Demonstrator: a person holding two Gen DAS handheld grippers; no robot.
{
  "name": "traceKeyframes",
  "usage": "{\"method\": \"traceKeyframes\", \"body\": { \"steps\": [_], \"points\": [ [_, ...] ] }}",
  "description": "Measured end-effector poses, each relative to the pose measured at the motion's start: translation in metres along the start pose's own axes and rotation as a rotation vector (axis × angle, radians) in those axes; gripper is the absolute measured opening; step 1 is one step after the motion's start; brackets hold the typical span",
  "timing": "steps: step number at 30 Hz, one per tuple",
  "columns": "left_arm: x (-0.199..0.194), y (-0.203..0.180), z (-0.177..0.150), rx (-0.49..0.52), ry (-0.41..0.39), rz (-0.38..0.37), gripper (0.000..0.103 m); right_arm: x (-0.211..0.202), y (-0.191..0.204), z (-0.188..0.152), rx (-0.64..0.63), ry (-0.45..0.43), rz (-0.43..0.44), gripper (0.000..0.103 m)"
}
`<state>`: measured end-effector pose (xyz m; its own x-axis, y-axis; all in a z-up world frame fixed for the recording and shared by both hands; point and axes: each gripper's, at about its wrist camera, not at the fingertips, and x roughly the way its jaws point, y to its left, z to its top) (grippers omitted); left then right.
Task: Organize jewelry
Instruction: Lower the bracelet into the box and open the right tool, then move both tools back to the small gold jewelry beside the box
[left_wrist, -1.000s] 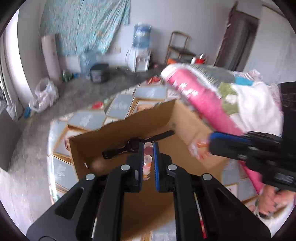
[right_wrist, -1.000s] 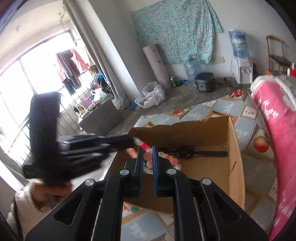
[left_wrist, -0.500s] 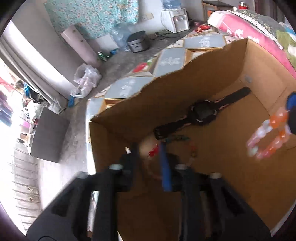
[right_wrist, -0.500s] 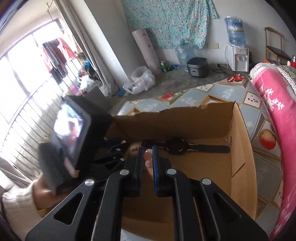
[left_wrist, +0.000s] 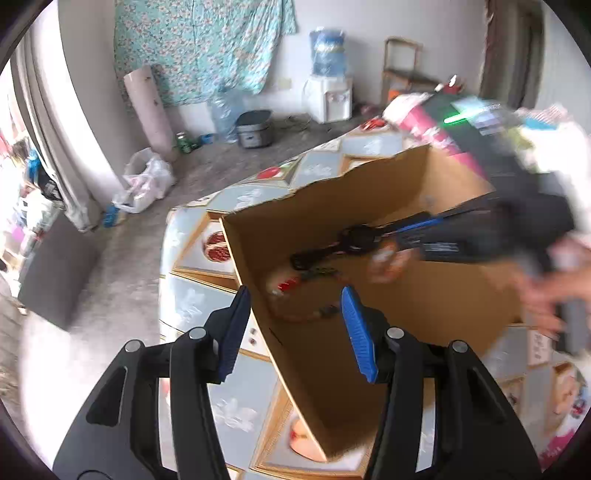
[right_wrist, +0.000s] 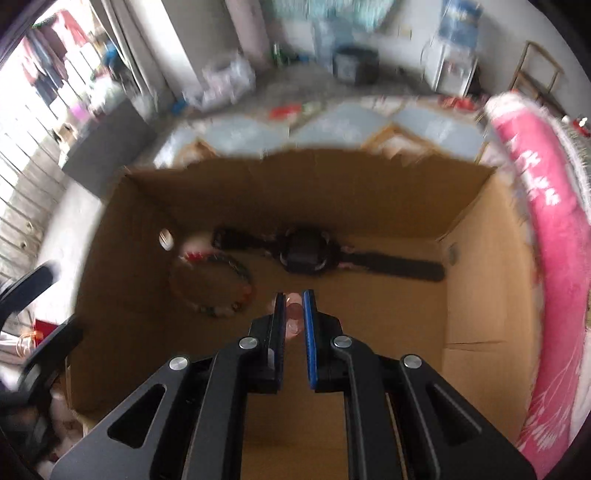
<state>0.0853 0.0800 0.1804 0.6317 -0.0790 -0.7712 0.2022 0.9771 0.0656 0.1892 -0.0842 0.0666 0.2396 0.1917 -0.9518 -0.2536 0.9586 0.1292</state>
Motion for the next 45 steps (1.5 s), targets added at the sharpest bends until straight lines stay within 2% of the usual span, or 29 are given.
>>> {"method": "traceKeyframes", "body": {
  "steps": [4,8,12,13,15,16,17,19,22,24,25,26,27,29,30,31,32,33,34,37,40,42,45],
  "points": [
    [-0.021,0.009,-0.024,0.006,-0.063,-0.026,0.049,0.018,0.016,0.007,-0.018,0.070,-0.005,0.010],
    [-0.026,0.020,-0.038,0.005,-0.071,-0.036,0.049,0.025,0.032,0.010,-0.054,0.102,-0.047,0.010],
    [-0.025,0.034,-0.045,-0.041,-0.063,-0.064,0.049,0.031,0.042,0.014,-0.091,0.128,-0.123,0.011],
    [-0.025,0.038,-0.047,-0.057,-0.061,-0.072,0.049,0.031,0.042,0.014,-0.096,0.131,-0.145,0.014],
    [-0.025,0.041,-0.051,-0.064,-0.067,-0.066,0.049,0.028,0.040,0.015,-0.101,0.118,-0.177,0.035],
    [-0.025,0.042,-0.052,-0.062,-0.069,-0.062,0.049,0.025,0.039,0.016,-0.112,0.106,-0.203,0.040],
    [-0.026,0.041,-0.054,-0.061,-0.077,-0.058,0.049,0.022,0.039,0.016,-0.123,0.090,-0.224,0.045],
    [-0.033,0.040,-0.059,-0.057,-0.120,-0.074,0.049,0.010,0.035,0.014,-0.141,0.051,-0.249,0.045],
    [-0.054,0.027,-0.073,-0.030,-0.210,-0.127,0.049,-0.027,0.027,0.002,-0.142,-0.061,-0.201,0.045],
    [-0.067,0.015,-0.087,-0.008,-0.242,-0.202,0.049,-0.077,0.025,-0.020,-0.164,-0.236,-0.149,0.045],
    [-0.070,0.007,-0.095,0.005,-0.246,-0.274,0.048,-0.100,0.023,-0.036,-0.172,-0.311,-0.125,0.045],
    [-0.070,0.000,-0.104,0.015,-0.244,-0.340,0.048,-0.127,0.020,-0.056,-0.160,-0.397,-0.085,0.045],
    [-0.068,-0.006,-0.110,0.021,-0.244,-0.374,0.048,-0.152,0.016,-0.079,-0.141,-0.473,-0.038,0.045],
    [-0.051,-0.026,-0.123,0.053,-0.220,-0.439,0.048,-0.183,0.008,-0.114,-0.138,-0.570,0.028,0.045],
    [-0.040,-0.036,-0.126,0.074,-0.191,-0.443,0.048,-0.195,0.007,-0.133,-0.149,-0.600,0.037,0.045],
    [-0.020,-0.050,-0.128,0.091,-0.135,-0.432,0.042,-0.203,0.002,-0.158,-0.153,-0.626,0.034,0.045],
    [-0.007,-0.056,-0.127,0.088,-0.101,-0.439,0.034,-0.206,-0.001,-0.173,-0.161,-0.624,0.037,0.045],
    [0.009,-0.062,-0.125,0.075,-0.054,-0.467,0.034,-0.202,-0.008,-0.192,-0.162,-0.602,0.043,0.045],
    [0.027,-0.067,-0.122,0.052,-0.015,-0.482,0.029,-0.196,-0.015,-0.202,-0.152,-0.582,0.042,0.045],
    [0.054,-0.078,-0.115,0.049,0.000,-0.431,0.024,-0.159,-0.043,-0.232,-0.100,-0.469,0.056,0.045],
    [0.064,-0.080,-0.107,0.019,0.013,-0.444,0.021,-0.122,-0.072,-0.247,-0.027,-0.386,0.051,0.045],
    [0.067,-0.085,-0.107,0.007,0.019,-0.438,0.019,-0.101,-0.076,-0.249,0.014,-0.353,0.077,0.045],
    [0.068,-0.095,-0.108,0.056,0.003,-0.381,0.016,-0.077,-0.087,-0.257,0.057,-0.319,0.127,0.045]
  ]
}}
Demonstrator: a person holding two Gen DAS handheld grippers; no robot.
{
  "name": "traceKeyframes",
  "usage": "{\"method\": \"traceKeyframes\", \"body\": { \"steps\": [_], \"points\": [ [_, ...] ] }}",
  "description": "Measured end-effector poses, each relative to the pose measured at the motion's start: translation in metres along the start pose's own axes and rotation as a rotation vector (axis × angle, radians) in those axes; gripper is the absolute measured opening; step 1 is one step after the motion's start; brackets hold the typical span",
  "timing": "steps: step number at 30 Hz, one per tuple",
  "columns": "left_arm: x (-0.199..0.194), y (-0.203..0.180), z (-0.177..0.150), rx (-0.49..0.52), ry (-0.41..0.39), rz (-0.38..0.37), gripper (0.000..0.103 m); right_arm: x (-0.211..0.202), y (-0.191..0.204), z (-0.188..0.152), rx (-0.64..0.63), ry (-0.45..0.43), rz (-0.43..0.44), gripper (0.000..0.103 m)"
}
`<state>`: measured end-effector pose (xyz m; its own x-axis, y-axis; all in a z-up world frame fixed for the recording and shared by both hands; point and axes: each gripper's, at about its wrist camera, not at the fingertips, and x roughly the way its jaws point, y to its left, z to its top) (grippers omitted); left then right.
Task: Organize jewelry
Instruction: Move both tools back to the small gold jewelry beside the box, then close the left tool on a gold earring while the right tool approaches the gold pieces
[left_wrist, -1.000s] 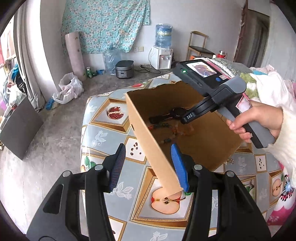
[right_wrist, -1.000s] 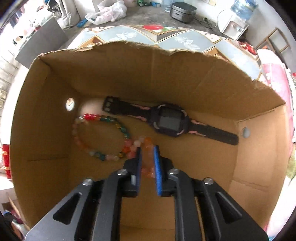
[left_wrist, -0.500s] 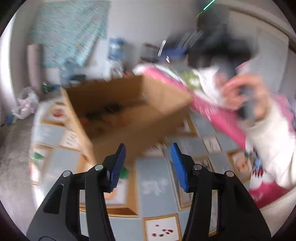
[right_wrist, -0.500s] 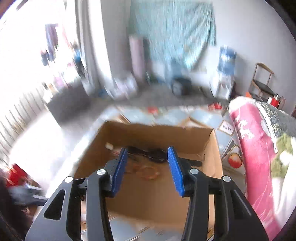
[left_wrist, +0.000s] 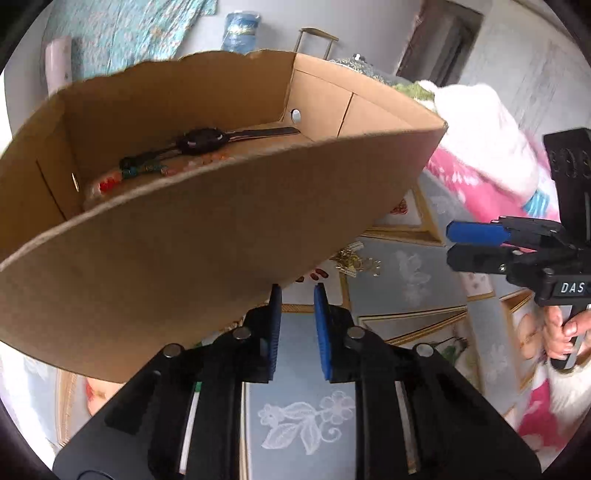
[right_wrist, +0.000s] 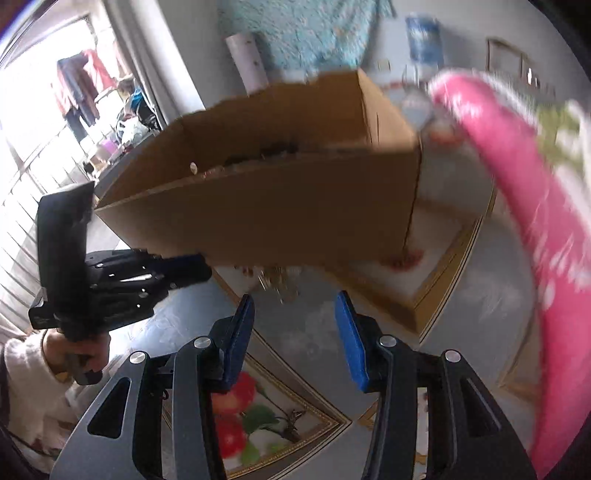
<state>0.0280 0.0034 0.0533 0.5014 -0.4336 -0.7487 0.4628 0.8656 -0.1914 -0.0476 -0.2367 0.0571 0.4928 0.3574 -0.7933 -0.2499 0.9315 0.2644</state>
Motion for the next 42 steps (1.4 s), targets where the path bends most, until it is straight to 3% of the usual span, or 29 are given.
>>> {"method": "traceKeyframes", "body": {
  "steps": [4,10,13,19,23,30,33,34,35,42],
  "points": [
    [0.001,0.005,0.005,-0.005,-0.019,0.030,0.016,0.015,0.000,-0.010,0.002,0.019,0.003,0.045],
    [0.013,-0.016,0.011,0.003,0.031,-0.095,0.020,0.010,-0.006,-0.010,-0.037,-0.044,-0.045,0.045],
    [0.019,-0.035,0.016,0.101,0.009,-0.018,0.021,0.011,-0.010,-0.015,-0.025,-0.045,-0.043,0.045],
    [0.040,-0.045,0.021,0.144,0.045,0.005,0.020,0.018,-0.024,-0.020,0.005,-0.059,-0.022,0.045],
    [0.035,-0.050,0.014,0.190,0.061,0.031,0.006,0.016,-0.021,-0.023,-0.023,-0.071,-0.039,0.045],
    [0.021,-0.051,-0.001,0.216,0.089,0.047,0.002,0.020,-0.019,-0.020,-0.049,-0.063,-0.033,0.045],
    [0.023,-0.051,0.002,0.242,0.079,0.053,0.011,0.021,-0.018,-0.020,-0.052,-0.061,-0.023,0.046],
    [0.024,-0.051,0.004,0.232,0.075,0.043,0.025,0.022,-0.020,-0.019,-0.050,-0.062,-0.021,0.046],
    [0.027,-0.050,0.007,0.216,0.070,0.049,0.032,0.022,-0.020,-0.018,-0.047,-0.062,-0.018,0.046],
    [0.040,-0.061,0.017,0.270,0.050,0.045,0.028,0.022,-0.021,-0.019,-0.041,-0.063,-0.008,0.047]
  ]
}}
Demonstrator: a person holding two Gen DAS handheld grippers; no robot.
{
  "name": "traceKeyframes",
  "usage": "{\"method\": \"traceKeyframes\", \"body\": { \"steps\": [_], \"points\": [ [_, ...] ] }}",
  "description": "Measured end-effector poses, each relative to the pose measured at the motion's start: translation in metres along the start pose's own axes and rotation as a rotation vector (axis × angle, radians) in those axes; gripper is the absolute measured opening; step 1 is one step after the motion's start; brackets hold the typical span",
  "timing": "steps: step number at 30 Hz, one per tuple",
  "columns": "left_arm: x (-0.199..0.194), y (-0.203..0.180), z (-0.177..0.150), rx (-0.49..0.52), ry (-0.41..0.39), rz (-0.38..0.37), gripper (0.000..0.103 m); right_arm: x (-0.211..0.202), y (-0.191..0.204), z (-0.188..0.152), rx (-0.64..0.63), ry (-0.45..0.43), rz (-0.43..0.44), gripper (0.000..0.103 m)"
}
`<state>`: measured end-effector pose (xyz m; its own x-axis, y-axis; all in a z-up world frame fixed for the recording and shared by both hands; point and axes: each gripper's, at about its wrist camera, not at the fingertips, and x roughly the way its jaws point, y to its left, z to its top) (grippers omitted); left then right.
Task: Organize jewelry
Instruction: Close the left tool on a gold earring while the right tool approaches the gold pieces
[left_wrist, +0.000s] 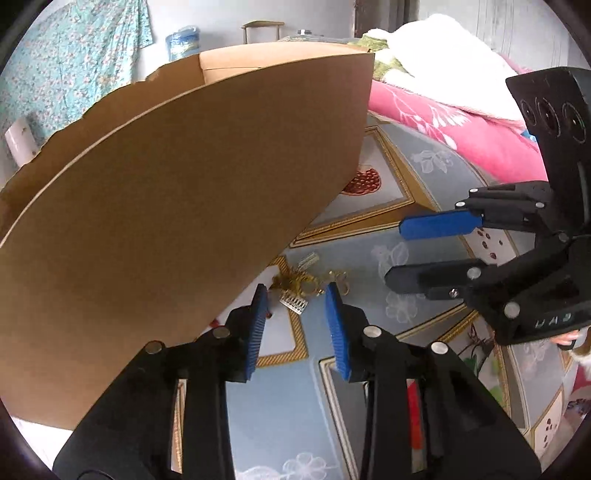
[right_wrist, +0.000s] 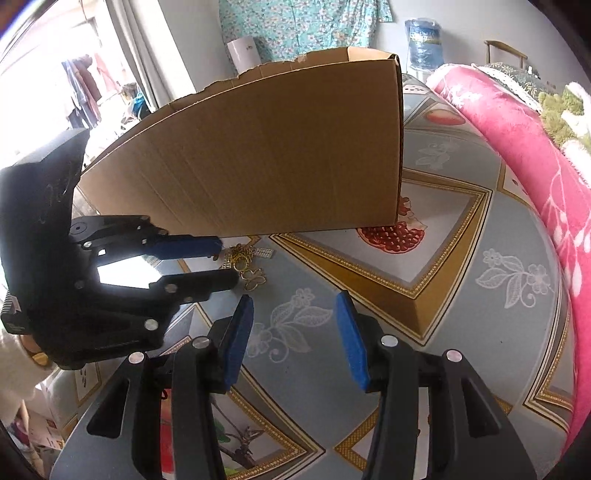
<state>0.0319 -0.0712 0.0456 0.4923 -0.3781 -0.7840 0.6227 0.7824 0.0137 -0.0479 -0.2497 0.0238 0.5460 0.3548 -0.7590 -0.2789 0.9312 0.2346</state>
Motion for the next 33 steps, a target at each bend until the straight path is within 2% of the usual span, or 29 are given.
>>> {"method": "traceKeyframes", "body": {
  "steps": [5,7,16,21,26,28,30,33],
  "points": [
    [-0.001,-0.012,-0.002,0.055,0.005,0.005,0.006,0.002,0.000,0.000,-0.009,0.001,-0.003,0.049],
    [-0.002,-0.015,-0.003,0.069,0.009,0.013,0.006,0.002,0.001,0.000,-0.017,0.003,-0.008,0.050],
    [-0.016,-0.005,-0.017,0.002,0.029,-0.018,0.004,0.006,0.013,0.002,-0.063,0.012,-0.046,0.053],
    [-0.030,0.002,-0.035,-0.038,0.036,-0.034,0.004,0.011,0.026,0.004,-0.160,0.035,-0.036,0.053],
    [-0.040,0.004,-0.050,-0.057,0.029,-0.039,0.004,0.023,0.040,0.013,-0.254,0.050,-0.092,0.052],
    [-0.042,0.005,-0.053,-0.063,0.022,-0.040,0.004,0.026,0.043,0.017,-0.264,0.050,-0.080,0.046],
    [-0.043,0.005,-0.054,-0.073,0.014,-0.041,0.004,0.029,0.046,0.020,-0.276,0.048,-0.066,0.026],
    [-0.043,0.006,-0.054,-0.079,0.007,-0.044,0.004,0.035,0.055,0.028,-0.279,0.065,-0.061,0.013]
  ]
}}
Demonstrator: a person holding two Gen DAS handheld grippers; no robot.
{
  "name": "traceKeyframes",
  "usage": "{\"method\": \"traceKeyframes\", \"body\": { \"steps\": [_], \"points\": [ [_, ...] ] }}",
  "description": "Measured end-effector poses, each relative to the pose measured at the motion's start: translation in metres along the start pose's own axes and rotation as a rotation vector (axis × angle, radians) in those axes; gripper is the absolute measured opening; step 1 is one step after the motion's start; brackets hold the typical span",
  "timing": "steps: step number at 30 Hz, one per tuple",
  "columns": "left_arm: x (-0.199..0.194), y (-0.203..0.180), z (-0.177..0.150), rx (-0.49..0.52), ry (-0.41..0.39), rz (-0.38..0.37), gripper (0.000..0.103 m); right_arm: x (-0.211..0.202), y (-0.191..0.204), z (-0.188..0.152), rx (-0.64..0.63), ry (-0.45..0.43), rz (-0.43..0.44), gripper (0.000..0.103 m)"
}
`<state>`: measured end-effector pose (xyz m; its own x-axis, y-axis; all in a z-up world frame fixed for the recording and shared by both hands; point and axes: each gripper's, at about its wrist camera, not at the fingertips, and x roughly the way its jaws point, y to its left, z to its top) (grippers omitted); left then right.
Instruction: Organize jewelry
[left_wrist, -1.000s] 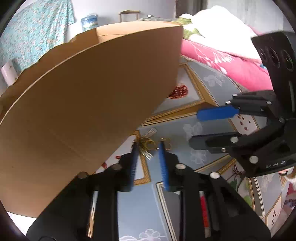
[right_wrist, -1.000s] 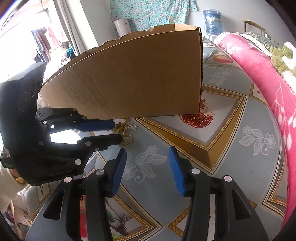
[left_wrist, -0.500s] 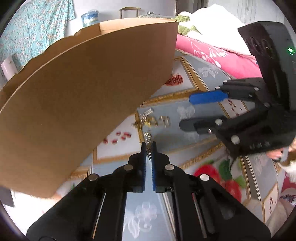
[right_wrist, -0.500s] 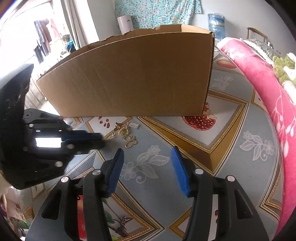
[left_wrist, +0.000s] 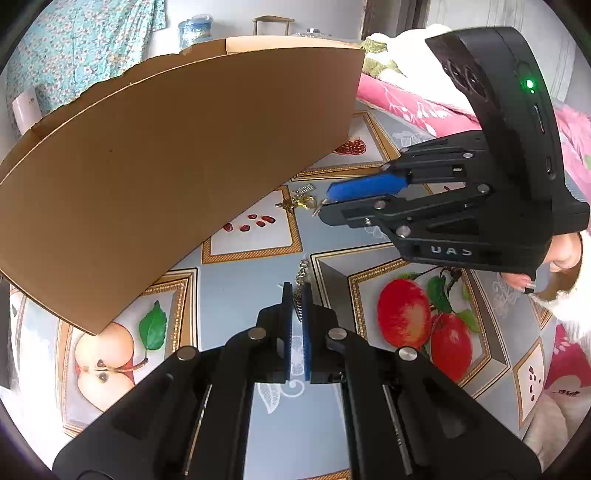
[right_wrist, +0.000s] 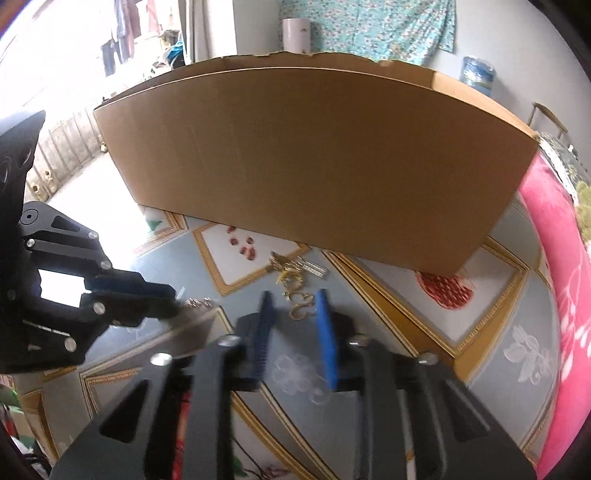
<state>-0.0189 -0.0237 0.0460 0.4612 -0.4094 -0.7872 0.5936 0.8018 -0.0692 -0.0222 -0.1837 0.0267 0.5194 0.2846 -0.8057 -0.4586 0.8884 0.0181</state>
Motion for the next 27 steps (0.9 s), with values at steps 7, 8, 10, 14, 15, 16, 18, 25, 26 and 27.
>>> {"method": "traceKeyframes", "body": {
  "steps": [7,8,10,14,15,16,18,25,26,27],
  "points": [
    [0.001,0.000,0.001,-0.010,-0.005,-0.008,0.004,-0.005,-0.001,0.003,0.099,0.023,0.012,0.004],
    [0.001,0.000,0.001,-0.015,-0.005,-0.012,0.004,-0.006,-0.003,0.003,0.113,0.022,0.013,0.004],
    [0.000,0.002,0.000,-0.018,-0.006,-0.019,0.004,-0.010,-0.010,0.000,0.148,0.022,0.041,0.004],
    [0.000,0.003,0.000,-0.021,-0.004,-0.020,0.004,-0.019,-0.015,-0.007,0.146,0.013,0.043,0.004],
    [0.000,0.003,0.000,-0.022,-0.005,-0.020,0.004,-0.020,-0.014,-0.007,0.133,0.026,0.050,0.004],
    [0.000,0.003,0.001,-0.023,-0.005,-0.021,0.004,-0.021,-0.013,-0.007,0.123,0.016,0.043,0.004],
    [0.000,0.004,0.001,-0.024,-0.006,-0.021,0.004,-0.023,-0.011,-0.006,0.094,-0.007,0.059,0.004],
    [-0.001,0.002,0.000,-0.018,-0.010,-0.013,0.004,-0.013,-0.005,-0.002,-0.017,-0.014,0.042,0.033],
    [-0.002,0.003,-0.001,-0.019,-0.010,-0.016,0.004,-0.009,-0.001,-0.003,-0.034,-0.002,0.034,0.033],
    [-0.001,0.003,-0.001,-0.019,-0.010,-0.018,0.004,-0.007,0.002,-0.004,-0.051,-0.016,0.030,0.032]
  ]
}}
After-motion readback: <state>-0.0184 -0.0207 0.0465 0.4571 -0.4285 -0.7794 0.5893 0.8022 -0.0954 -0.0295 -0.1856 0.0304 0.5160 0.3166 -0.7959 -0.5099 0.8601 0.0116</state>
